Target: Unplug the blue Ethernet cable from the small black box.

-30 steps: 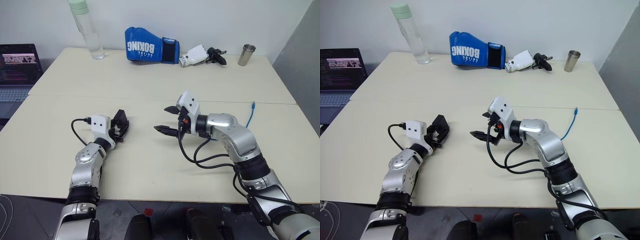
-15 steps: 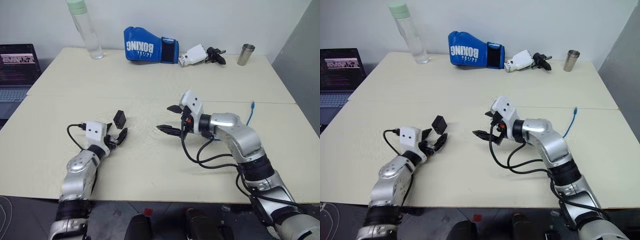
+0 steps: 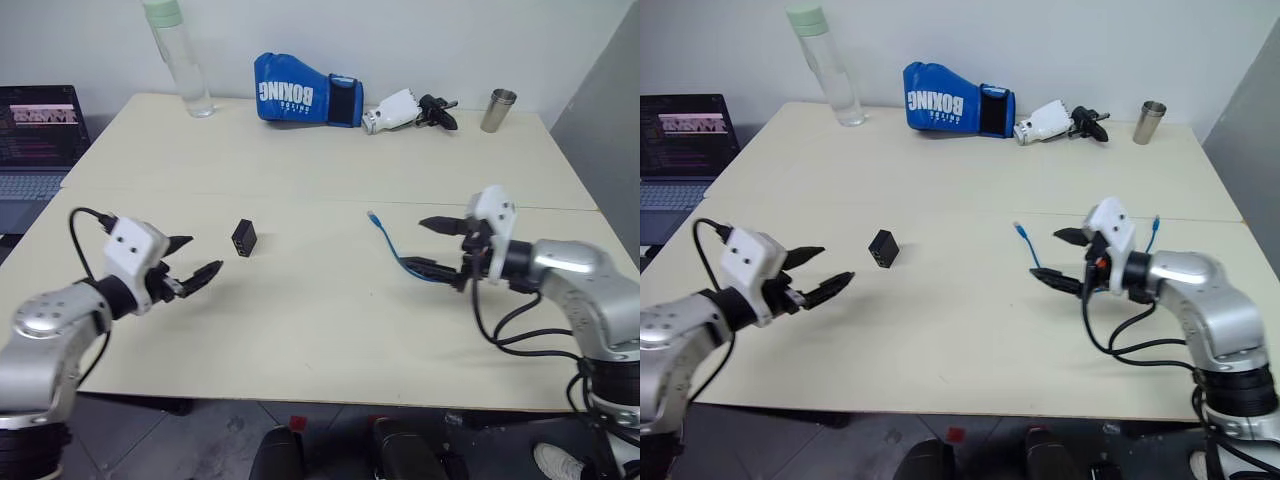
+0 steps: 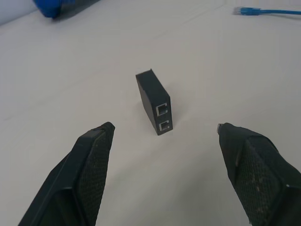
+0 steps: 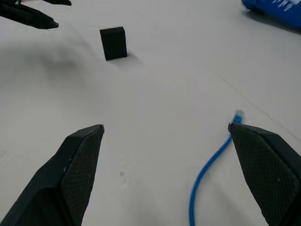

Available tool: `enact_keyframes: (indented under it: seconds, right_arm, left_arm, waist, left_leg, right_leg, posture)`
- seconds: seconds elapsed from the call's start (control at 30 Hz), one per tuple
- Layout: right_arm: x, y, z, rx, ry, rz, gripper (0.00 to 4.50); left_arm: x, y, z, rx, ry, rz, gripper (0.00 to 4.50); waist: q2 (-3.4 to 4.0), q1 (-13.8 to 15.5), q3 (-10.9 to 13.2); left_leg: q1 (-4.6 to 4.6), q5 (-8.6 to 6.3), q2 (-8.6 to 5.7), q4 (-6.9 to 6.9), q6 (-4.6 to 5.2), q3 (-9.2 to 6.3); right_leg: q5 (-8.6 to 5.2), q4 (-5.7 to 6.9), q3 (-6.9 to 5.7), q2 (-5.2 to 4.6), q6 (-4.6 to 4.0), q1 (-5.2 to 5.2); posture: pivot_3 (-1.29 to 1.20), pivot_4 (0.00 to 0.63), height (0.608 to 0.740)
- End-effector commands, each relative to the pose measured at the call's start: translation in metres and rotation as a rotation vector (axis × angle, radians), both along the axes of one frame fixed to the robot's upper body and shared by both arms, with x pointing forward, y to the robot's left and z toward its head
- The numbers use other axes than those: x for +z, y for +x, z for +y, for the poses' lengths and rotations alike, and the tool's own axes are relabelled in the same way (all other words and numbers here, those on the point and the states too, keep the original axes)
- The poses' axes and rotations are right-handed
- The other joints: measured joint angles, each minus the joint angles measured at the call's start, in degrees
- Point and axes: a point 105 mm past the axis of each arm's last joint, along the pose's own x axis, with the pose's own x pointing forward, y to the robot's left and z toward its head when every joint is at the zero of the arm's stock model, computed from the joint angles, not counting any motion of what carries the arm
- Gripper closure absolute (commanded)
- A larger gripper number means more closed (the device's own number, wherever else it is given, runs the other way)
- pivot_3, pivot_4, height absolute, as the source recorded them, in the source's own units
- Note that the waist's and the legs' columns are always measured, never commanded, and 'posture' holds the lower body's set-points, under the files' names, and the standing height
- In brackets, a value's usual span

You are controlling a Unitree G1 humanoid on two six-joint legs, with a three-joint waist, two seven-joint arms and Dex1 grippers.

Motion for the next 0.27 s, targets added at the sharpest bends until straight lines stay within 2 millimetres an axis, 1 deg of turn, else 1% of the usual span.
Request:
enact_keyframes:
  seconds: [0.03, 0.17, 0.27]
  right_arm:
    - [0.018, -0.01, -0.014, 0.019, 0.014, -0.003, 0.01]
    - [0.015, -0.016, -0.032, 0.01, -0.065, 0.029, 0.01]
    - [0.014, -0.017, -0.035, 0.009, -0.082, 0.051, 0.01]
  left_arm:
    - [0.023, -0.006, 0.001, -0.062, 0.016, -0.001, 0.75]
    - [0.038, -0.001, 0.011, -0.056, 0.035, -0.01, 0.75]
    - [0.044, 0.003, 0.009, -0.084, 0.028, -0.023, 0.75]
  waist:
    - [0.03, -0.1, 0.0]
    - [0.03, 0.0, 0.0]
    - [0.04, 0.1, 0.0]
  left_leg:
    - [0.02, 0.0, 0.0, 0.0, 0.0, 0.02]
    - [-0.01, 0.0, -0.02, 0.01, 0.01, 0.1]
    - [-0.02, -0.01, -0.03, 0.01, 0.01, 0.14]
  right_leg:
    - [0.0, 0.01, 0.0, 0.01, 0.0, 0.01]
    - [-0.01, -0.01, -0.01, 0.14, 0.0, -0.02]
    - [-0.01, -0.03, 0.02, 0.15, 0.0, -0.02]
  posture:
    - [0.0, 0.15, 0.74]
    - [0.0, 0.15, 0.74]
    - [0.0, 0.15, 0.74]
